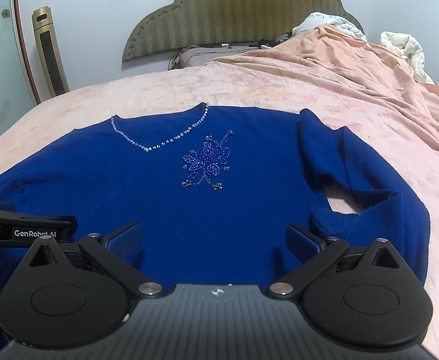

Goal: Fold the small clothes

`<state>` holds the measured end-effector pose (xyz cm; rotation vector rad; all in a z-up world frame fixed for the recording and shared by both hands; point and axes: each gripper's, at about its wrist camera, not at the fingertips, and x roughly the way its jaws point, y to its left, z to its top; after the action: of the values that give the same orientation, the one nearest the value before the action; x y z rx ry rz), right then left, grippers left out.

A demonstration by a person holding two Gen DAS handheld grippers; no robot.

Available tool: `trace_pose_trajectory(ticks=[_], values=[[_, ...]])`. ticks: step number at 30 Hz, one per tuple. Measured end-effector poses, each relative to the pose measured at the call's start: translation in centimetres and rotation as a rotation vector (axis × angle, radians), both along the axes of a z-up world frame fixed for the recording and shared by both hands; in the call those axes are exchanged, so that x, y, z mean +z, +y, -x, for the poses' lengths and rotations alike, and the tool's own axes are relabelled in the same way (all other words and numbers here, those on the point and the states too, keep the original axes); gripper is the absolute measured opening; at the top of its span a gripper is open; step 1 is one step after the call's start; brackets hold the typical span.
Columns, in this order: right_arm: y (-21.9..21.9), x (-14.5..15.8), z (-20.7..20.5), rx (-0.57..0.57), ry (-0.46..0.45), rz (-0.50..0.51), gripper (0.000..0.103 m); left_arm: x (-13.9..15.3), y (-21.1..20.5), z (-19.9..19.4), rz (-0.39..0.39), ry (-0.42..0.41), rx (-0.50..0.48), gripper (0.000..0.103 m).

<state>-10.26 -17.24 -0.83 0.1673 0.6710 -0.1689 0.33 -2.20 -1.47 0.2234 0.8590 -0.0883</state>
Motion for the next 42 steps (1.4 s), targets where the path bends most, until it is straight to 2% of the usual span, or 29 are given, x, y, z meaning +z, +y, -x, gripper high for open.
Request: trace_pose_trajectory(ticks=[16, 21, 42], values=[[0.0, 0.0, 0.8, -0.002, -0.010, 0.008, 0.103, 0.1, -0.3, 0.1, -0.003, 0.003, 0.011, 0.101], [-0.1, 0.1, 1.0, -0.002, -0.012, 0.007, 0.103, 0.1, -0.6, 0.3, -0.034, -0.009, 0.009, 0.101], [-0.4, 0.1, 1.5, -0.011, -0.013, 0.005, 0.103, 0.2, -0.7, 0.4, -0.018, 0.003, 0.010, 0.101]])
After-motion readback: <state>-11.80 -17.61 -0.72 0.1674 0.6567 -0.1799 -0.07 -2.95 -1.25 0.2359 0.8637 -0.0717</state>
